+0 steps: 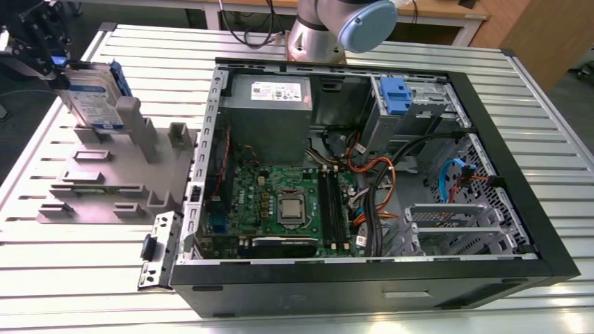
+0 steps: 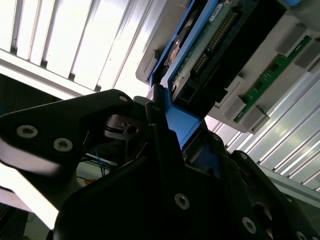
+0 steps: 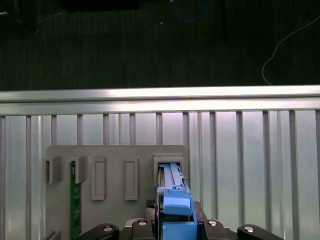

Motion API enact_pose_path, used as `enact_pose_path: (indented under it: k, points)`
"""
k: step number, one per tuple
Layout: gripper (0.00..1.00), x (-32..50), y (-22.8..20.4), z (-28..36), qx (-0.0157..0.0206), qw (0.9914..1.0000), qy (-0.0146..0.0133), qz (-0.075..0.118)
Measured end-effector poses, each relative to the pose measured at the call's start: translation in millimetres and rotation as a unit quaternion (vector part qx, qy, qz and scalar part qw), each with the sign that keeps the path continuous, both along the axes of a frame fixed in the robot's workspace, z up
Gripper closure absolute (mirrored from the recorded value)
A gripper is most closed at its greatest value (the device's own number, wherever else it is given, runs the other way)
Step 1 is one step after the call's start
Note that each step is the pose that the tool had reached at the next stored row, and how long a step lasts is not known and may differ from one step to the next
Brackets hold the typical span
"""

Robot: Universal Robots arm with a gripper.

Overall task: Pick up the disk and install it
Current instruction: 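Pick up the disk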

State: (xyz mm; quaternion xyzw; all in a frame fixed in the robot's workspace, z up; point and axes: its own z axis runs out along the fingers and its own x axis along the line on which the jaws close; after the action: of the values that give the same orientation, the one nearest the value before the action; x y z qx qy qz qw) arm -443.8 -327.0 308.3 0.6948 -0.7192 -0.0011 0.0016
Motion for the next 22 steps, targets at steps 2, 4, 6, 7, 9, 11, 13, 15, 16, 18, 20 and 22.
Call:
enact_pose_path:
  k: [2, 4, 6, 7, 9, 11, 13, 15, 16, 18, 20, 22]
  points:
    - [0.64, 0.0, 0.0, 0.3, 0.0, 1.0, 0.0, 0.0]
    - [0.64, 0.0, 0.0, 0.9, 0.0, 1.0, 0.0001, 0.0]
    - [0.64, 0.0, 0.0, 1.4, 0.0, 1.0, 0.0001, 0.0]
    - [0.64, 0.0, 0.0, 1.6, 0.0, 1.0, 0.0, 0.0]
    - [0.64, 0.0, 0.0, 1.8, 0.0, 1.0, -0.0001, 0.0]
    - [0.64, 0.0, 0.0, 2.2, 0.0, 1.0, 0.0, 0.0]
    - [0.64, 0.0, 0.0, 2.5, 0.0, 1.0, 0.0, 0.0]
    - [0.64, 0.0, 0.0, 2.9, 0.0, 1.0, 0.0, 0.0]
    - [0.64, 0.0, 0.0, 4.6, 0.0, 1.0, 0.0, 0.0]
    - [0.64, 0.0, 0.0, 5.5, 0.0, 1.0, 0.0, 0.0]
    - [0.64, 0.0, 0.0, 6.0, -0.0001, 1.0, 0.0002, 0.0]
    - [0.64, 0.0, 0.0, 7.1, -0.0002, 1.0, 0.0001, 0.0]
